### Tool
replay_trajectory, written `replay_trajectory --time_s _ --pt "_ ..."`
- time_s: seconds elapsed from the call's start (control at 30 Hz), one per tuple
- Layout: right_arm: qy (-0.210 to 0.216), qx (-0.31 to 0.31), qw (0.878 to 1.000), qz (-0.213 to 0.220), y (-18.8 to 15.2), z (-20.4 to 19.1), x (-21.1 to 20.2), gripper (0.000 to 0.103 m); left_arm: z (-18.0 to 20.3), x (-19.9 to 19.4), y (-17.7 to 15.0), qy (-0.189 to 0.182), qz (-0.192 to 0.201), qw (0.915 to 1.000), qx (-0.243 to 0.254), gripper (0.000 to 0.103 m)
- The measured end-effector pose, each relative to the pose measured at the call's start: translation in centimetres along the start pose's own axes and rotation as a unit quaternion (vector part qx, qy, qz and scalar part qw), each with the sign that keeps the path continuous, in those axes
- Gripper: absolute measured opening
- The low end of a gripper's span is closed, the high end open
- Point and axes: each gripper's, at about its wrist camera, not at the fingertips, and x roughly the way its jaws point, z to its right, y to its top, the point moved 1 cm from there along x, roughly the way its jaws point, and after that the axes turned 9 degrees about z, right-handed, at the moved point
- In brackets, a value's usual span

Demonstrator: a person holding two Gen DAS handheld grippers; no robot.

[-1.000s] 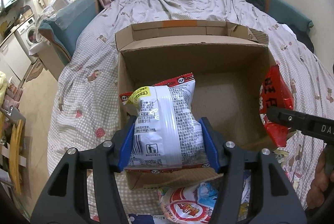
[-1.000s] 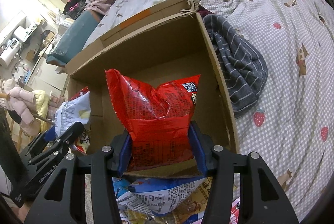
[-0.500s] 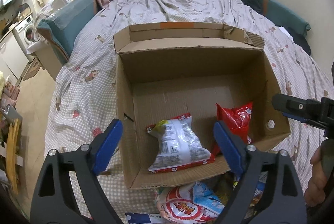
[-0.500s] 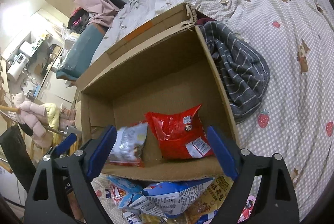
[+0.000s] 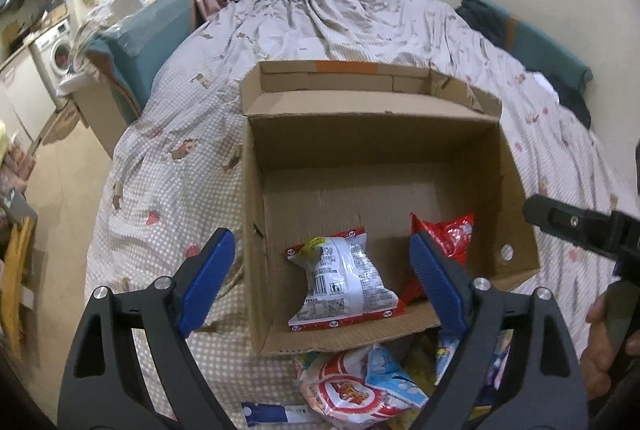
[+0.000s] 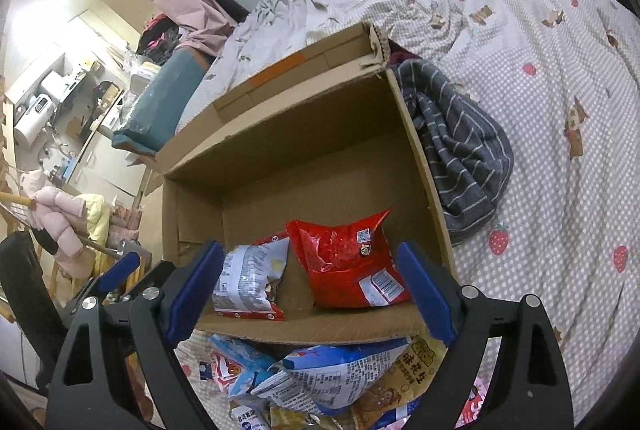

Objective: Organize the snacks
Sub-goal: 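Withdraw both tools from the box back toward the snack pile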

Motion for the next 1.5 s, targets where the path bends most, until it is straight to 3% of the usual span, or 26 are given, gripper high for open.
replay_trajectory --time_s 0.17,0.5,0.93,1.07,1.5 --pt "-0.018 -0.021 0.999 0.039 0.0 -0.8 -2.5 0.091 -0.3 -1.7 0.1 0.002 0.010 1.0000 0.001 0.087" --pt "-0.038 -0.047 0.997 0.045 -0.9 -2.7 -5.5 0.094 -1.0 -6.0 -0.7 -0.008 0.039 0.9991 -0.016 0.087" --pt "-0.052 -0.064 0.995 0.065 -4.7 -2.4 -8.8 0.094 -2.7 -7.5 -2.6 0.019 0.015 0.9989 -0.041 0.087" --pt "-0.074 -0.071 0.993 0.065 -5.9 -2.3 -9.1 0.094 -2.8 -8.1 -2.8 -0.008 0.012 0.9971 -0.075 0.087" --pt "-0.088 -0.053 0.993 0.059 -6.7 -0.8 -9.8 0.095 -2.0 -9.5 -3.8 0.026 0.021 0.9991 -0.025 0.092"
